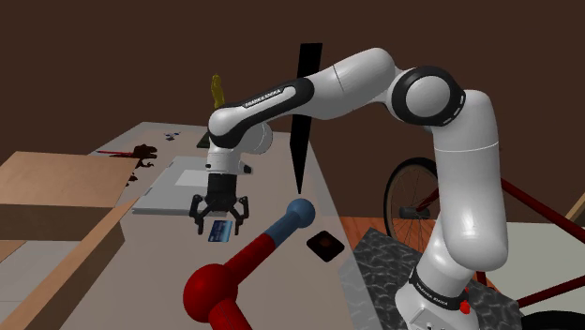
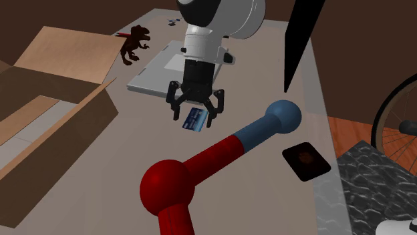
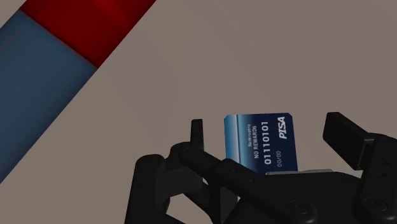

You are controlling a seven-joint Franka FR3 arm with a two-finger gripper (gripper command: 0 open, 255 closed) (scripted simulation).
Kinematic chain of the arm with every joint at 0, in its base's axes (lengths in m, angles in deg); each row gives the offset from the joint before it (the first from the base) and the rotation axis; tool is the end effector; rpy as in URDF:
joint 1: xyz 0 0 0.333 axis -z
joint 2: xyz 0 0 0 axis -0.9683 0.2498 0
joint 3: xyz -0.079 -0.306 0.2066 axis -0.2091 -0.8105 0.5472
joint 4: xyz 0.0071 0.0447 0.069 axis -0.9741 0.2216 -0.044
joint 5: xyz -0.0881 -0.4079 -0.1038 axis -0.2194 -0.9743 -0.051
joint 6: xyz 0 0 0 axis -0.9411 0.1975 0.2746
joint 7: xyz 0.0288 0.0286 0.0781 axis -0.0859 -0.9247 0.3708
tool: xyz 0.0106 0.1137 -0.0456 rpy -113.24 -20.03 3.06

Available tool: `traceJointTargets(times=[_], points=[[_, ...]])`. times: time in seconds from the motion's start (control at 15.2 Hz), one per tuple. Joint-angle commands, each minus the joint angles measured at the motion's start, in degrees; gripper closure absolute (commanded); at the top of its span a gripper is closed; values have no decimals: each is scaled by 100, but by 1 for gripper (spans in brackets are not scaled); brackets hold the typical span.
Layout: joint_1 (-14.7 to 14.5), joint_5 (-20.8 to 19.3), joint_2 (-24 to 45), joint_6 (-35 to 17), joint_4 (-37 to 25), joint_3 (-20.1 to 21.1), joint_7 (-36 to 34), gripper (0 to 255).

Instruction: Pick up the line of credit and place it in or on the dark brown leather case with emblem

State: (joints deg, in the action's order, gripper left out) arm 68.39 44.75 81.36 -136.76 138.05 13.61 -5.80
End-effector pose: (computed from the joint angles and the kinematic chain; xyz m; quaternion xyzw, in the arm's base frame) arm 0.6130 0.2913 0.3380 -0.8795 0.3791 0.2635 0.1157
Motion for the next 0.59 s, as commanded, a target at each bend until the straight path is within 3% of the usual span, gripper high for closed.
traceJointTargets(times=[0.0,0.07,0.53], points=[[0,0,0,0,0,0,0,0],[0,0,0,0,0,0,0,255],[0,0,0,0,0,0,0,255]])
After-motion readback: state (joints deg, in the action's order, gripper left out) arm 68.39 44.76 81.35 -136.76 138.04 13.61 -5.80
